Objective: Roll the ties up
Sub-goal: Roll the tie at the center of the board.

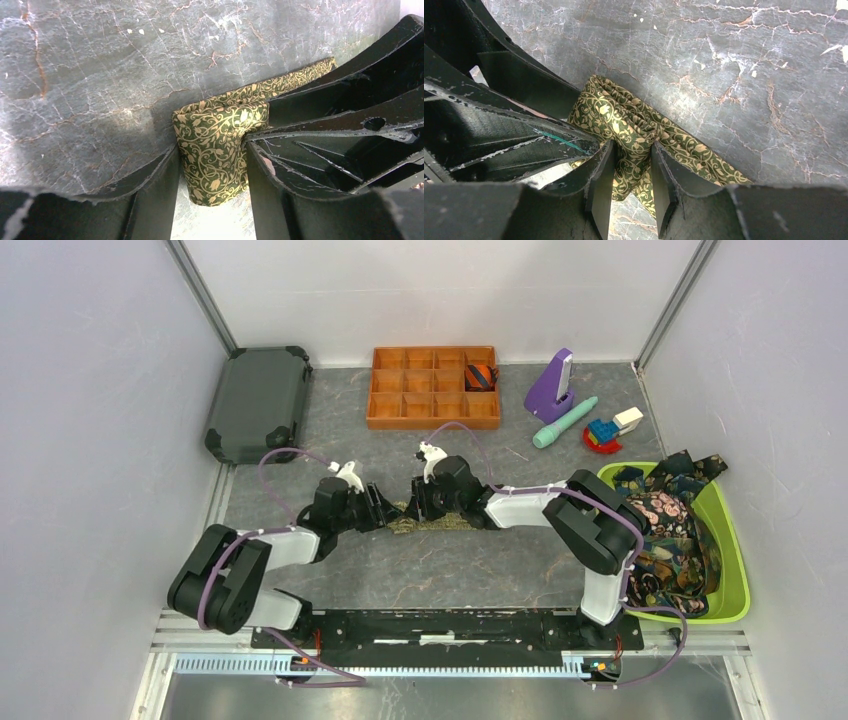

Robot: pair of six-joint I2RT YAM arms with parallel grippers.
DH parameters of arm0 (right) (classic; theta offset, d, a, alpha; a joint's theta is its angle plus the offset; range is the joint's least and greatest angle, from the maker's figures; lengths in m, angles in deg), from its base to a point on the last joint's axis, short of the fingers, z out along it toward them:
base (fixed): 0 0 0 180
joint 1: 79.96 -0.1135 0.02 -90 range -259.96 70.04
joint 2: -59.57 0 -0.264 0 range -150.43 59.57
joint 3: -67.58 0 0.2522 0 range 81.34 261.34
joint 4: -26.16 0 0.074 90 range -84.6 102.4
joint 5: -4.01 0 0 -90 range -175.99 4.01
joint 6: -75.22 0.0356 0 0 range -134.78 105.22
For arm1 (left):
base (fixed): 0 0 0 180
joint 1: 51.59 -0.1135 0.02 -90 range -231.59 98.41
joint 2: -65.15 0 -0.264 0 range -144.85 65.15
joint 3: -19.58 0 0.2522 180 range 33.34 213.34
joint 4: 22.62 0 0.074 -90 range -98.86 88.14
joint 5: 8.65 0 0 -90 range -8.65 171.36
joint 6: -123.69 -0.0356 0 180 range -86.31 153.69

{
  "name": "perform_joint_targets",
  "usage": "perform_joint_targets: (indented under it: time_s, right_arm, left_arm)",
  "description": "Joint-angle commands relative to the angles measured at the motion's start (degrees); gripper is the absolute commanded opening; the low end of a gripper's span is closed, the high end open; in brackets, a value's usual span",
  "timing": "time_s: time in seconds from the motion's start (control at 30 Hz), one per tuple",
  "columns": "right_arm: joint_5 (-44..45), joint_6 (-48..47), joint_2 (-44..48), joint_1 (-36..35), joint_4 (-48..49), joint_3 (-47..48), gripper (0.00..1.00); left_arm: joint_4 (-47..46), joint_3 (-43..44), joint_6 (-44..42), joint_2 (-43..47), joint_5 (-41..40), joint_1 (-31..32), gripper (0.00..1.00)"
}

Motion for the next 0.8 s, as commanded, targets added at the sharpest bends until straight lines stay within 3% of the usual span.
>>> perform_joint_targets:
  time_s: [0.0,0.3,0.47,0.6,0.77]
  right_arm:
    - [0.75,-2.06,-3.03,0.19,-2.93,-1.86,0.37]
    - [0.46,-2.13,-3.36,0.43,-2.32,-2.47,0.37]
    - [0.39,-2.21,-3.17,0.44,-2.19,-2.69,0.37]
    - [0.48,-2.41,-2.18,0.44,-2.31,-2.65,0.41]
    - [0.42,-2.97,0.69,0.65,-3.27,-1.85,0.53]
  left_arm:
    - [-5.06,-1.47,0.00,-2.57,2.19,-0.40,0.56]
    - [-14.43,-3.18,3.14,-7.63,4.94,-0.48,0.49]
    - [-18.75,-3.46,4.25,-9.97,7.05,-0.45,0.30]
    - [-17.84,-3.41,4.39,-9.36,6.77,-0.46,0.19]
    - [-10.16,-2.77,2.53,-5.36,4.44,-0.36,0.14]
